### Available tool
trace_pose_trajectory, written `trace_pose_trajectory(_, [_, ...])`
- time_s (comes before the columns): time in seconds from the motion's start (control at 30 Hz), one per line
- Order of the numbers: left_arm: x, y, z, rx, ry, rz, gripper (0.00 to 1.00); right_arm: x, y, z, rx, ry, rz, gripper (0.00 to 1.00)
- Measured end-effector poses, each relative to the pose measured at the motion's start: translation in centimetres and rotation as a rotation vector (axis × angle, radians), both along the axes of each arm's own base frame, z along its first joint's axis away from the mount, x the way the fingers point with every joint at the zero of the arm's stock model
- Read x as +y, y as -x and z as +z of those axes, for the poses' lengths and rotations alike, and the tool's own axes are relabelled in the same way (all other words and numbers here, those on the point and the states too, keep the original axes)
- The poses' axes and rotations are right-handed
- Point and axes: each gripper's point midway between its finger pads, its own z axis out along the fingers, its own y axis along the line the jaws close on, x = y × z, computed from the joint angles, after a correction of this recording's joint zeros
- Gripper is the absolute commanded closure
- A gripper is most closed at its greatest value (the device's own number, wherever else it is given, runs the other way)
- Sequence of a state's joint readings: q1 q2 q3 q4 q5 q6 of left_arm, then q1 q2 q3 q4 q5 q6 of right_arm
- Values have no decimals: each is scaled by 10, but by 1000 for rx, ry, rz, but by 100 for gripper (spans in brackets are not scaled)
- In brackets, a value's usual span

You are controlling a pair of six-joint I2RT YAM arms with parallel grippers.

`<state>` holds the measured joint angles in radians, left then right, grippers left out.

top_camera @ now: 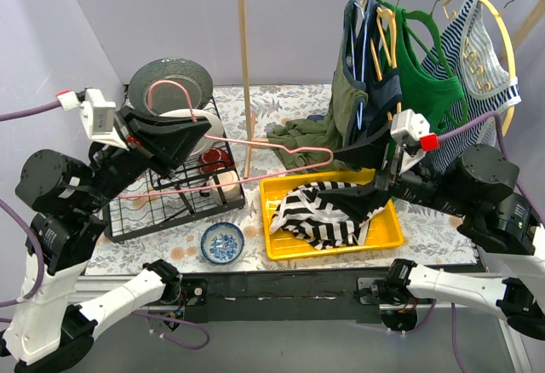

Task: Remove the tank top from the hanger
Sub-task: Place the hanger at the clothesline.

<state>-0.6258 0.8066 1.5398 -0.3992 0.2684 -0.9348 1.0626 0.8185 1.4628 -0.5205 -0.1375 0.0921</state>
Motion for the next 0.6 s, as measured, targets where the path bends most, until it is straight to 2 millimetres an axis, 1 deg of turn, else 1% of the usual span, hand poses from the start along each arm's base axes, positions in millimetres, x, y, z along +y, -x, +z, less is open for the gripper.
trace_pose_trajectory(0.13, [-11, 2, -13, 25, -54, -59, 100, 4, -2, -7, 25, 18, -3, 9])
trace_pose_trajectory(0.37, [-23, 17, -16, 17, -100, -165, 100, 8, -5, -10, 36, 29, -3, 14])
trace_pose_trajectory(0.4, [-24, 18, -17, 16, -104, -177, 100, 8, -5, -11, 35, 27, -3, 16])
trace_pose_trajectory(0.43, [-25, 20, -17, 14, -107, -188, 100, 8, -5, -15, 39, 32, -3, 25])
trace_pose_trajectory(0.57, [-29, 23, -20, 13, -120, -221, 100, 10, -4, -27, 63, 48, -1, 39])
trace_pose_trajectory(0.6, [-30, 23, -20, 15, -122, -226, 100, 10, -4, -28, 68, 50, 3, 48])
